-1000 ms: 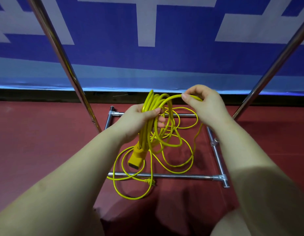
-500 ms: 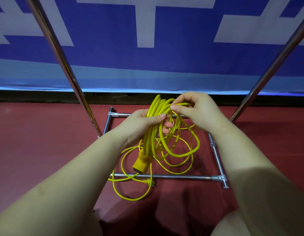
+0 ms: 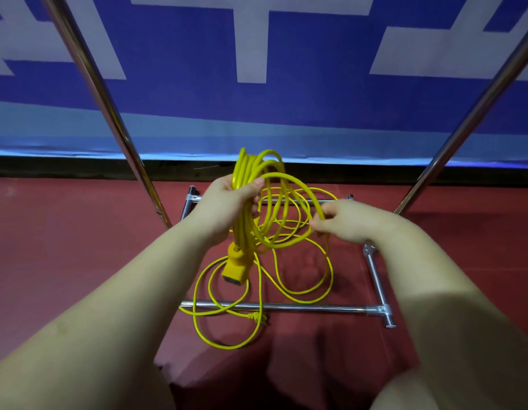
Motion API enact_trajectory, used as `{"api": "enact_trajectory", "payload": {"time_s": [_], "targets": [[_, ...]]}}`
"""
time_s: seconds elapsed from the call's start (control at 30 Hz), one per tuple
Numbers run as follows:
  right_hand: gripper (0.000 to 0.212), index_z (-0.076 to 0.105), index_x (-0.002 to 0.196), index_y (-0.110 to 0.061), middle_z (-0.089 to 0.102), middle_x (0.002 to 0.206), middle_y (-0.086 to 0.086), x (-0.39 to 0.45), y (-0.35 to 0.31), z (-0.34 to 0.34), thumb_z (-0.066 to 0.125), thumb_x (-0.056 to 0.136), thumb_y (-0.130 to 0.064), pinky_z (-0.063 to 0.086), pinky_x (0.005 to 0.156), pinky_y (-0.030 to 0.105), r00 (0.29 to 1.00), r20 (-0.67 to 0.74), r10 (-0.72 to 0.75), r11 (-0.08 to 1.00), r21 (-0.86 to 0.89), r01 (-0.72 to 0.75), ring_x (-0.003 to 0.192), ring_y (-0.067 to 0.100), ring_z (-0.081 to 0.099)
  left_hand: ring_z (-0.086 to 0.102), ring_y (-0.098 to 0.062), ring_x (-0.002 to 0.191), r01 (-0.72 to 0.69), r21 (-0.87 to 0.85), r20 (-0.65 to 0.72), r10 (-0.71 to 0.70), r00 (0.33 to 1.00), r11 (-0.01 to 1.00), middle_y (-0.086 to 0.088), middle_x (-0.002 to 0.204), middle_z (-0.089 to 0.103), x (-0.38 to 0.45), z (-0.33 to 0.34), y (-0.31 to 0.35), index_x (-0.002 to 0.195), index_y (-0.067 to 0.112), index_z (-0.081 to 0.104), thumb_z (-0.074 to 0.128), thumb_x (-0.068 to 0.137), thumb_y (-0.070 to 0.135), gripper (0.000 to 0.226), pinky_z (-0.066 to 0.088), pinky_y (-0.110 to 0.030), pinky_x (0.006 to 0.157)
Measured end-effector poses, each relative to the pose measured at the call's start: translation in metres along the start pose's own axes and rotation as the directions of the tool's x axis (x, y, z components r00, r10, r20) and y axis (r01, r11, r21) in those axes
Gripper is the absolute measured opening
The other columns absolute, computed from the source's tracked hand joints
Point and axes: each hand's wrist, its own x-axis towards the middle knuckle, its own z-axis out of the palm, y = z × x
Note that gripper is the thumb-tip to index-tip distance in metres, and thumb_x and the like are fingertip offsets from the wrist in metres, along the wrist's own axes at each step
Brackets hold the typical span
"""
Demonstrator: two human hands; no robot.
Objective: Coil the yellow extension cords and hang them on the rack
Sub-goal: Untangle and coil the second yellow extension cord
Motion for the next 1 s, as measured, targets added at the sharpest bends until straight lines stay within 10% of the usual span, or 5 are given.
{"api": "enact_trajectory", "payload": {"time_s": [0.1,0.2,0.47,0.67,1.0], "targets": [[0.015,0.063,0.094,-0.013,0.067,0.085,0.001,0.000,0.001,0.002,0.059,0.091,-0.027,0.049,0.082,0.034,0.996,0.092,-0.003,0.999,-0.051,0.008,0.082,0.019,0.063,0.048,-0.007,0.045,-0.026,-0.005,-0.123,0.025,0.992,1.000,0.007,0.053,0.051,0.005,-0.006,-0.002,0.075,0.014,0.052,0.055,0.095,0.019,0.021,0.045,-0.023,0.050],[0.010,0.060,0.090,-0.008,0.069,0.076,-0.001,-0.003,-0.009,0.000,0.057,0.093,-0.017,0.054,0.067,0.030,0.990,0.116,-0.085,0.940,0.338,0.041,0.062,0.013,0.066,0.050,-0.008,0.048,-0.042,0.055,-0.196,0.052,0.979,0.998,0.007,0.055,0.053,0.007,-0.010,-0.003,0.076,0.015,0.053,0.056,0.095,0.022,0.020,0.046,-0.025,0.052],[0.011,0.057,0.086,-0.013,0.070,0.061,-0.004,-0.003,-0.029,-0.014,0.051,0.095,-0.017,0.054,0.051,0.019,0.988,-0.132,0.080,0.252,0.962,0.108,0.048,0.006,0.064,0.066,-0.008,0.061,-0.005,0.126,0.073,-0.004,0.997,0.992,0.002,0.067,0.068,-0.004,-0.001,0.003,0.084,0.012,0.056,0.057,0.092,0.011,0.009,0.052,-0.020,0.054],[0.012,0.056,0.085,-0.012,0.069,0.057,-0.006,0.001,-0.033,-0.012,0.052,0.095,-0.018,0.051,0.047,0.017,0.960,-0.192,0.205,0.062,0.981,0.183,0.045,0.003,0.061,0.066,-0.013,0.063,0.046,0.138,0.175,-0.070,0.982,0.989,0.001,0.067,0.070,-0.010,0.006,0.005,0.084,0.012,0.061,0.058,0.091,0.008,0.009,0.057,-0.030,0.061],[0.017,0.056,0.077,-0.013,0.064,0.076,0.000,0.011,-0.033,-0.008,0.057,0.092,-0.021,0.048,0.066,0.026,0.870,-0.391,0.302,0.205,0.917,0.341,0.046,0.001,0.057,0.069,-0.019,0.069,0.162,0.017,0.356,-0.157,0.921,0.987,-0.009,0.077,0.071,-0.021,0.024,-0.003,0.096,0.003,0.059,0.057,0.090,0.004,0.007,0.059,-0.031,0.066]]}}
